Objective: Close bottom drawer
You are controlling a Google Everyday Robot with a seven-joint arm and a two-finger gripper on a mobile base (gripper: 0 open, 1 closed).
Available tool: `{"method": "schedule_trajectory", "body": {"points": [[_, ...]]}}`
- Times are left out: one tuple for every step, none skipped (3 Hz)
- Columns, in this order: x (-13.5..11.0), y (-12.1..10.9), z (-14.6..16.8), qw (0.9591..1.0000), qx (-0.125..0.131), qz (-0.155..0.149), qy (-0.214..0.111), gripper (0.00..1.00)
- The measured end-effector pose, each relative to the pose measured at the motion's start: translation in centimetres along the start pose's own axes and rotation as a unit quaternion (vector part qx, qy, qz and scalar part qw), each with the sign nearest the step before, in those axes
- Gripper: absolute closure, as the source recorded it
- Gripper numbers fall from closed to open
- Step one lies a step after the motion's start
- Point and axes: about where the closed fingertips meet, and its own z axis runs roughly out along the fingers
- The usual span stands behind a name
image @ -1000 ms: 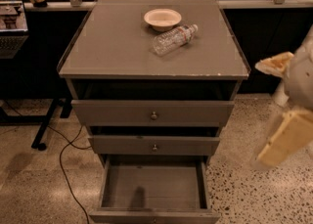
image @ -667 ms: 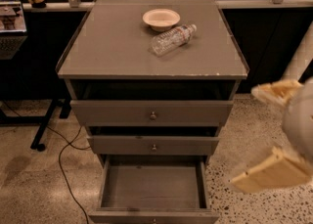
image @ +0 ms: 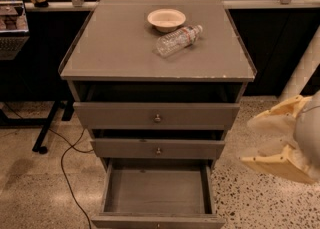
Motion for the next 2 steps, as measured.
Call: {"method": "schedule_trajectory", "body": {"points": [[0.00, 0.00, 0.00, 1.0000, 0.000, 0.000, 0.000, 0.77], [-0.01, 0.00, 0.00, 1.0000, 0.000, 0.000, 0.000, 1.00]]}}
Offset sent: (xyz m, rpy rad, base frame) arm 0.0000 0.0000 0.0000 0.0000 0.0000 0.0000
